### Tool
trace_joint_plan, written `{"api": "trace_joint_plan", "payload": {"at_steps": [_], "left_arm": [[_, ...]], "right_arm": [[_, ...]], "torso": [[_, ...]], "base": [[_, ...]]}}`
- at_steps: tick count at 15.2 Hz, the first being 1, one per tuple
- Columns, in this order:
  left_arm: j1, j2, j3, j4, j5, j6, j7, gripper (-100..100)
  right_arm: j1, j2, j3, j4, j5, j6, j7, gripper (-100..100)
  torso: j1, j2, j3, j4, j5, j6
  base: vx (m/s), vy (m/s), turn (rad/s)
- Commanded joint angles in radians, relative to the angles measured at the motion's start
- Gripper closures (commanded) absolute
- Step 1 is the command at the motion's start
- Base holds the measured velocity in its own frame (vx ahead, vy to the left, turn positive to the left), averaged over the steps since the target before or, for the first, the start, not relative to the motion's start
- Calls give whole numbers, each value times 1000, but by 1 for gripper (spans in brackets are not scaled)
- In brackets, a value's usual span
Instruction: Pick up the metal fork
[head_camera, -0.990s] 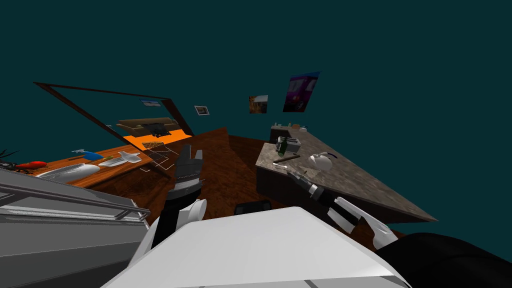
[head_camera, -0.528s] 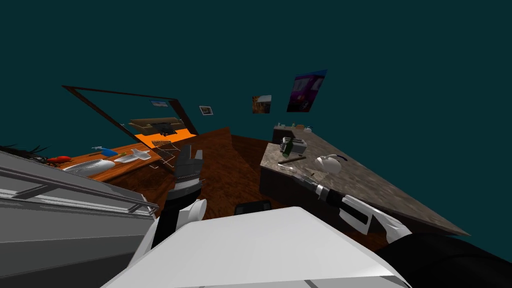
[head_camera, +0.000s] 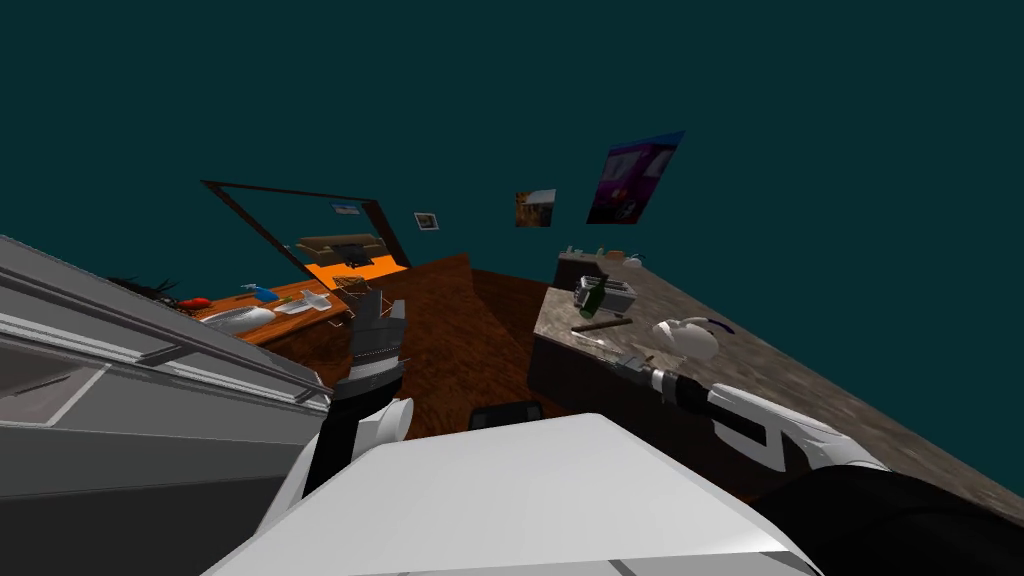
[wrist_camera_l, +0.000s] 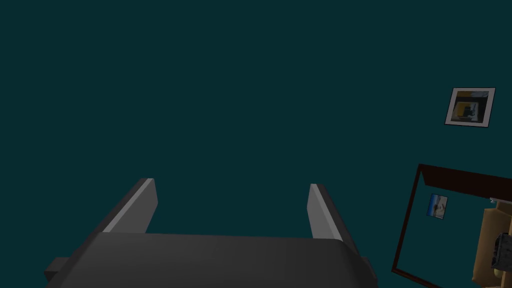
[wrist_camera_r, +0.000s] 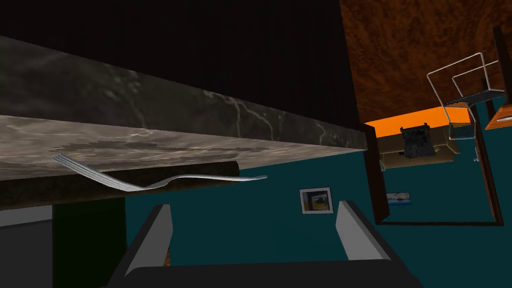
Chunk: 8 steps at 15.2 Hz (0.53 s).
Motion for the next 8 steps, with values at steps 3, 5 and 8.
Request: {"api": "trace_joint_plan", "payload": {"at_steps": [3,5,8], "left_arm": [[0,0,0,0,0,0,0,0],[0,0,0,0,0,0,0,0],[0,0,0,0,0,0,0,0]], "right_arm": [[-16,-58,19,67,30,-10,13,-100],[-18,-94,30,101,50,-11,24,-100],[-21,-160,56,166,93,-9,44,-100]], "torso": [[-2,1,0,0,0,0],[-2,0,0,0,0,-1],[0,0,0,0,0,0]], "base": [[11,76,90],[25,83,171],[26,103,154]]}}
